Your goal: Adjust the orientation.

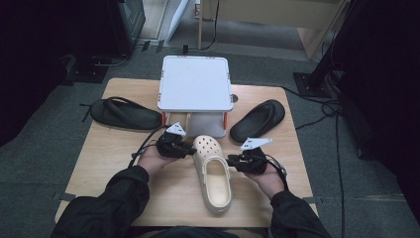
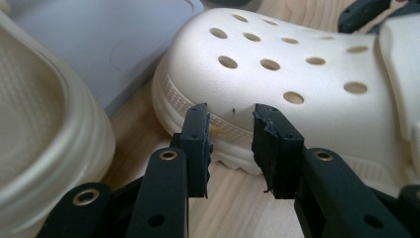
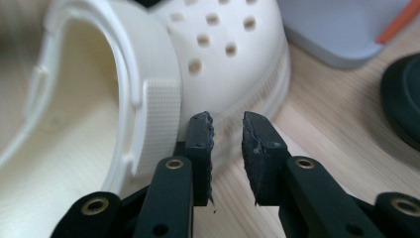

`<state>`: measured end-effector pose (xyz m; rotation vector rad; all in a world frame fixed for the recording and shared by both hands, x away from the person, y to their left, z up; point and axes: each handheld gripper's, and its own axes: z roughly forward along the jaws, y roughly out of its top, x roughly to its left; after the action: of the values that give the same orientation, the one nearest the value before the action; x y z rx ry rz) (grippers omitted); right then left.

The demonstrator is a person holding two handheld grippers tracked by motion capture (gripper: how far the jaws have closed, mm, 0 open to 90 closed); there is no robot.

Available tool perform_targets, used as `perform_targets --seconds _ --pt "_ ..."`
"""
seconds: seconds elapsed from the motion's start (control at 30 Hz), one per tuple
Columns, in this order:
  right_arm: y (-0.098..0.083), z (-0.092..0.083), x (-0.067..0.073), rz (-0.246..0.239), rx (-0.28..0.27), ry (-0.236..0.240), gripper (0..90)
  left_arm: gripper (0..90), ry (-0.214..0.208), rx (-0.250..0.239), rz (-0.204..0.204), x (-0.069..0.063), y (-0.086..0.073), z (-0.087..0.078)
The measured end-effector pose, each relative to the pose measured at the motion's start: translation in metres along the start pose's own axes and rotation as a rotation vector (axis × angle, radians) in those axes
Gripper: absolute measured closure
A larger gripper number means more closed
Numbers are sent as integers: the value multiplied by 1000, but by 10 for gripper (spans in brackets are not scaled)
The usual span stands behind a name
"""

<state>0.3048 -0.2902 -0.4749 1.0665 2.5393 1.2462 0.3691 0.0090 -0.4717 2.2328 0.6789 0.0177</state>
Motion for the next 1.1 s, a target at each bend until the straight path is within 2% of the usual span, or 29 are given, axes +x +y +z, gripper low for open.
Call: perform_targets --seconds 0.13,0.3,0.4,0.43,0.5,0.53,0.57,0.63,0.73,0.77,0.83,0.97,1.03,1.1 --pt "0 1 2 4 -12 0 731 679 -7 -5 -2 3 3 1" --pt "-1 3 3 32 -22 25 704 680 -5 -20 -16 7 5 3" --pt "0 4 4 73 -35 47 666 678 -8 -18 -23 9 5 3" --pt "0 3 3 89 -34 38 647 657 -11 -16 -25 9 5 3" --pt "0 3 2 87 -40 34 642 643 -8 -16 -19 9 6 2" --pt "1 -2 1 82 -71 20 642 637 -9 -17 -16 8 7 1" --pt "1 -2 1 82 -71 20 642 637 -8 -20 -14 8 8 -1" --pt "5 -9 2 92 -117 23 633 631 -13 -37 -15 8 10 -6" --pt "11 -15 8 87 -154 38 610 625 -20 -73 -25 10 13 -19" --pt "13 -17 10 83 -168 42 603 621 -20 -73 -25 10 13 -19" --pt "15 -17 13 78 -177 50 594 618 -28 -96 -24 10 15 -27" --pt "22 -18 26 31 -175 61 561 586 -43 -116 -25 11 17 -40" --pt "26 -17 34 24 -173 82 523 537 -29 -124 -13 10 18 -47" --pt "26 -16 36 21 -176 89 519 531 -29 -121 -10 9 19 -50"
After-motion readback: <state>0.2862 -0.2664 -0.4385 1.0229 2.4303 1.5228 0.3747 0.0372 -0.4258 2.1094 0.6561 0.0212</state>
